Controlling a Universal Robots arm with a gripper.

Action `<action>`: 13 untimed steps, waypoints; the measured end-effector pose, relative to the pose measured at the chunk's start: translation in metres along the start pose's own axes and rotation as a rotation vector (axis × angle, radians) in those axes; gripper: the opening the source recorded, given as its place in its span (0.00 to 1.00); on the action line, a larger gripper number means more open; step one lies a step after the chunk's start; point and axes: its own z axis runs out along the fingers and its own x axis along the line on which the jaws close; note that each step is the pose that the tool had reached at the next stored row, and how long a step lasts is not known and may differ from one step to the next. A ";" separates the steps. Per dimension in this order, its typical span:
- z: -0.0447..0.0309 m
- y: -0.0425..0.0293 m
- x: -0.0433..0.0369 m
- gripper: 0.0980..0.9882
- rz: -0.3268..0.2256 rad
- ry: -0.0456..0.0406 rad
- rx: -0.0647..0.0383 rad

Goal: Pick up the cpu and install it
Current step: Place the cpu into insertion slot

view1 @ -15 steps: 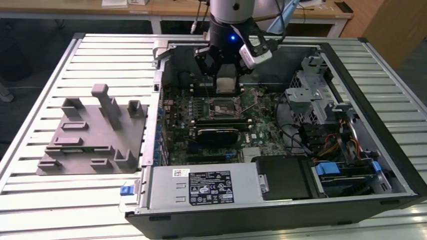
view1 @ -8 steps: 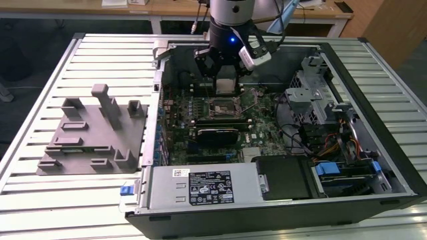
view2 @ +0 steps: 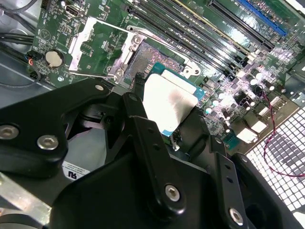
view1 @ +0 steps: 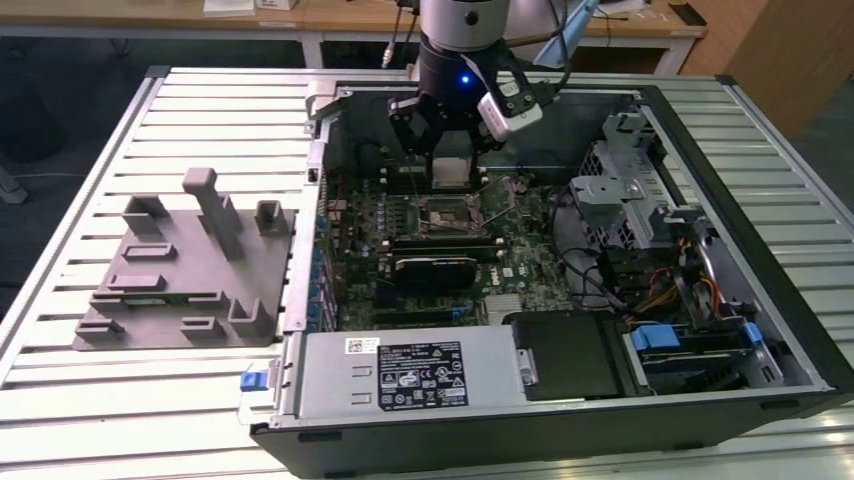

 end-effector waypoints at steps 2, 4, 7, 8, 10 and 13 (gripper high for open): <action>0.0000 0.0000 0.0000 0.50 0.000 0.0000 0.000; 0.0001 0.0000 -0.0001 0.50 0.017 -0.0007 0.001; 0.0001 0.0000 0.0000 0.50 0.063 -0.0027 0.002; 0.0001 0.0000 0.0000 0.50 0.078 -0.0034 0.003; 0.0001 0.0000 0.0000 0.50 0.112 -0.0048 0.004; 0.0002 0.0000 0.0000 0.50 0.160 -0.0069 0.006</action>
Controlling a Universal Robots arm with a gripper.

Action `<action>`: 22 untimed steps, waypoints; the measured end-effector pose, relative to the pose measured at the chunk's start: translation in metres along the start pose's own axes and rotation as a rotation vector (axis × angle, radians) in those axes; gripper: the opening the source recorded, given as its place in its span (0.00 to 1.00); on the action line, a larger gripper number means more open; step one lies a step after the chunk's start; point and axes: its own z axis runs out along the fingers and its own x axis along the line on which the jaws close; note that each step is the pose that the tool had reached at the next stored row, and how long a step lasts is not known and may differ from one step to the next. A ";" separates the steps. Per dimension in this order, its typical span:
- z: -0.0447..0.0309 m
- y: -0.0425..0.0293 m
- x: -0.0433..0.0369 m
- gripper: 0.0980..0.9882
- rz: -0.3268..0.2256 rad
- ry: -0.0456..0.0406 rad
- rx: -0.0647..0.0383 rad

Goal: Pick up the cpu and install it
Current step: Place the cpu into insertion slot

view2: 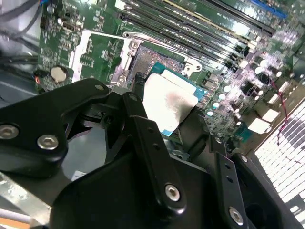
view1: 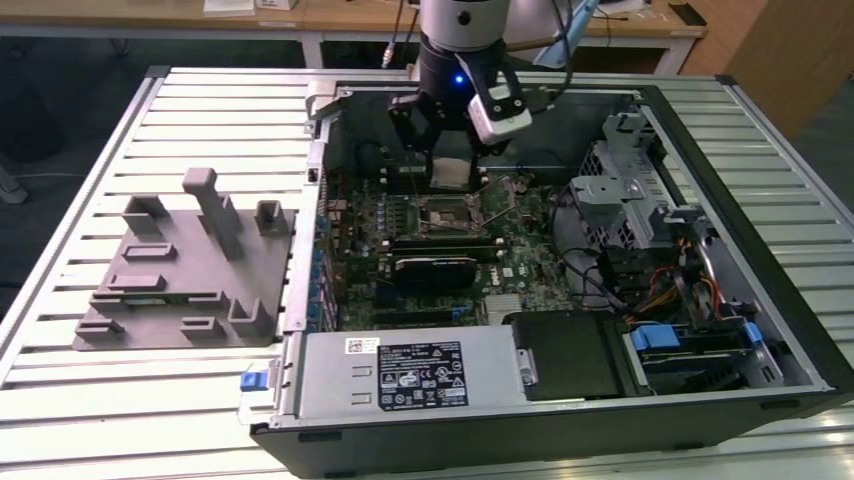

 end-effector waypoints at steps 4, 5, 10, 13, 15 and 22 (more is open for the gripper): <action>0.0000 0.0000 0.0000 0.50 0.064 -0.0027 0.002; 0.0000 0.0000 0.0000 0.50 0.080 -0.0034 0.003; 0.0001 0.0000 0.0000 0.50 0.158 -0.0067 0.006; 0.0001 0.0000 0.0000 0.50 0.199 -0.0085 0.007; 0.0001 0.0000 0.0000 0.50 0.224 -0.0096 0.008; 0.0001 0.0000 0.0000 0.50 0.310 -0.0132 0.011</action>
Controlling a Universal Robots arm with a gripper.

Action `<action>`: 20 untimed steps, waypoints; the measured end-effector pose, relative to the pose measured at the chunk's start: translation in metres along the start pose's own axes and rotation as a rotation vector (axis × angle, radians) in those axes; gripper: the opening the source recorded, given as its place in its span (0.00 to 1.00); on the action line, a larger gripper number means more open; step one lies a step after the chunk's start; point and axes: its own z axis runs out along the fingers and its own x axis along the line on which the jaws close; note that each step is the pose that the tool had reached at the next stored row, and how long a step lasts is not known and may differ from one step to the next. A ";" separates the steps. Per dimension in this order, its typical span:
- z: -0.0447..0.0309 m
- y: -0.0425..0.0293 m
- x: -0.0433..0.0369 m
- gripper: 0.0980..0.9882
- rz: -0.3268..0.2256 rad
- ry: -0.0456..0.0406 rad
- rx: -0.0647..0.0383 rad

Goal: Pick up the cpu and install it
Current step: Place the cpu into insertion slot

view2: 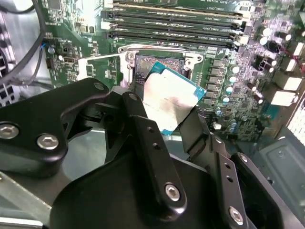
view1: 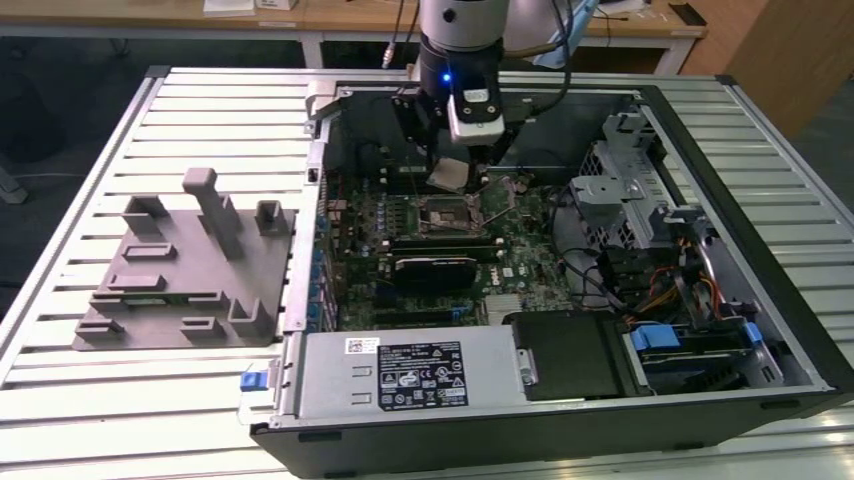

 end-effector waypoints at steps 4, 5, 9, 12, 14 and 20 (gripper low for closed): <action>0.0000 0.0000 0.0000 0.50 0.038 -0.0017 0.001; 0.0000 0.0000 0.0000 0.50 0.050 -0.0021 0.002; 0.0000 0.0000 -0.0001 0.50 0.086 -0.0037 0.003; 0.0000 0.0001 -0.0002 0.50 0.100 -0.0043 0.003; 0.0000 0.0001 -0.0002 0.50 0.115 -0.0049 0.004; 0.0001 0.0001 -0.0002 0.50 0.165 -0.0070 0.006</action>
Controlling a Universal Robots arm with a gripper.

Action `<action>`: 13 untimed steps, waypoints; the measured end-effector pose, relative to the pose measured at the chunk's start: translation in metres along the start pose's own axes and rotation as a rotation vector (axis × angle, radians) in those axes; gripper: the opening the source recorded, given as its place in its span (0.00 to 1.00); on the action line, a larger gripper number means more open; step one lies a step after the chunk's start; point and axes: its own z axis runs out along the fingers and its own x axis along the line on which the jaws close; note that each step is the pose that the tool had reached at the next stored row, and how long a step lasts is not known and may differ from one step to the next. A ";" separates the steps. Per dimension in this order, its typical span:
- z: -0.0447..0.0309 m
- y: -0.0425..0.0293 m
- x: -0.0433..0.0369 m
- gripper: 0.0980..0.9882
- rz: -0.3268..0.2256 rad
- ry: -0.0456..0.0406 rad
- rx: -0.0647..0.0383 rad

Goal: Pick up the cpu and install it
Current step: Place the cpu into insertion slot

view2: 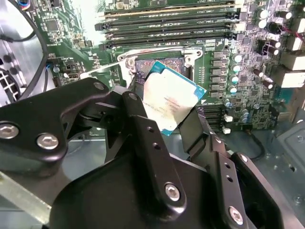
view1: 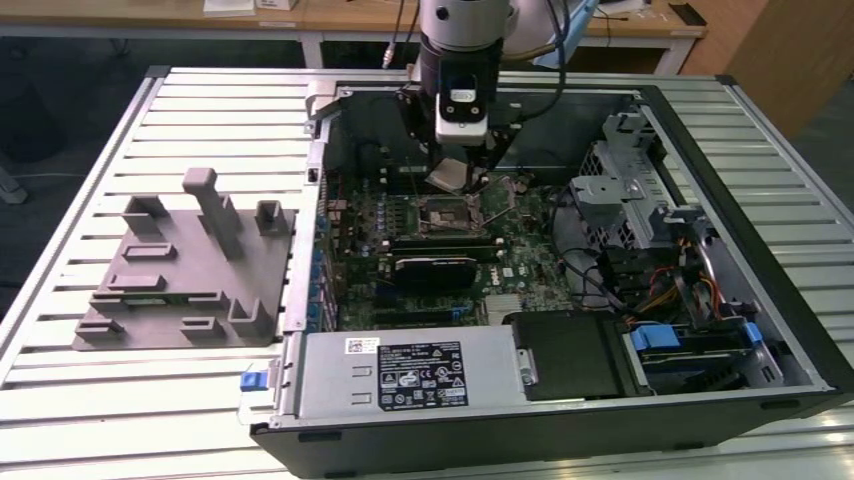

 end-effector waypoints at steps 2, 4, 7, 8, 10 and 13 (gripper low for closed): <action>0.0000 0.0000 0.0000 0.50 0.014 -0.0006 0.001; 0.0001 0.0000 0.0000 0.50 0.031 -0.0013 0.001; 0.0002 0.0000 0.0000 0.50 0.060 -0.0026 0.002; 0.0002 0.0000 0.0000 0.50 0.070 -0.0030 0.002; 0.0003 0.0000 0.0000 0.50 0.091 -0.0039 0.003; 0.0003 0.0000 0.0000 0.50 0.120 -0.0051 0.004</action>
